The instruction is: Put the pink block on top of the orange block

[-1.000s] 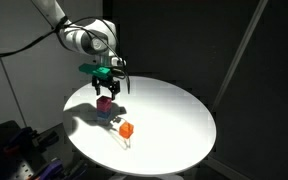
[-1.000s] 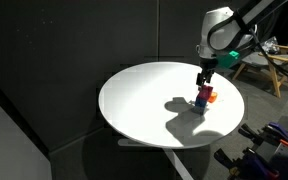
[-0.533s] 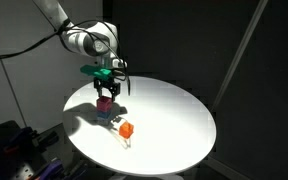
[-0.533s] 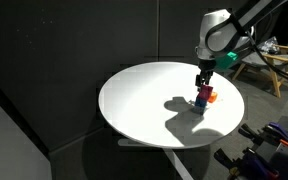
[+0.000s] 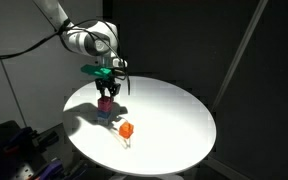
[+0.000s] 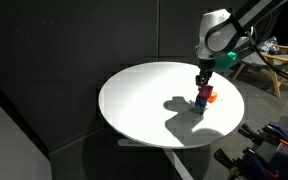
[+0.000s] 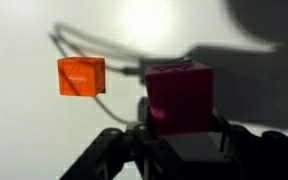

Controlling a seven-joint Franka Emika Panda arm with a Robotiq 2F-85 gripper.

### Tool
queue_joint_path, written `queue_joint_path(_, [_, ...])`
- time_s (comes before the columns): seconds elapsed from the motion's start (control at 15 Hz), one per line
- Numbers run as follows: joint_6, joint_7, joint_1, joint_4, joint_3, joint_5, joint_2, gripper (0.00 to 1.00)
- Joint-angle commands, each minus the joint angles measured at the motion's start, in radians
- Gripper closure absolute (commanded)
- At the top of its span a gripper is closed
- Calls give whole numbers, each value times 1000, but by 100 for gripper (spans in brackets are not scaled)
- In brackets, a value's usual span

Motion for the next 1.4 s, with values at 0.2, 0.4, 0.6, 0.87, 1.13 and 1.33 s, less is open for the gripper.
queue_joint_path(0.2, [-64,50,8,40,-5,-43,-18,69])
queue_joint_path(0.4, [-111,38,3,61,-2,-24,-32,69])
queue_joint_path(0.6, [-171,27,-4,90,-2,-7,-51,69])
queue_joint_path(0.87, [-223,36,-12,127,-8,-1,-75,69])
queue_joint_path(1.13, [-246,68,-22,175,-22,3,-71,69])
queue_joint_path(1.33, [-261,95,-32,218,-35,10,-51,69])
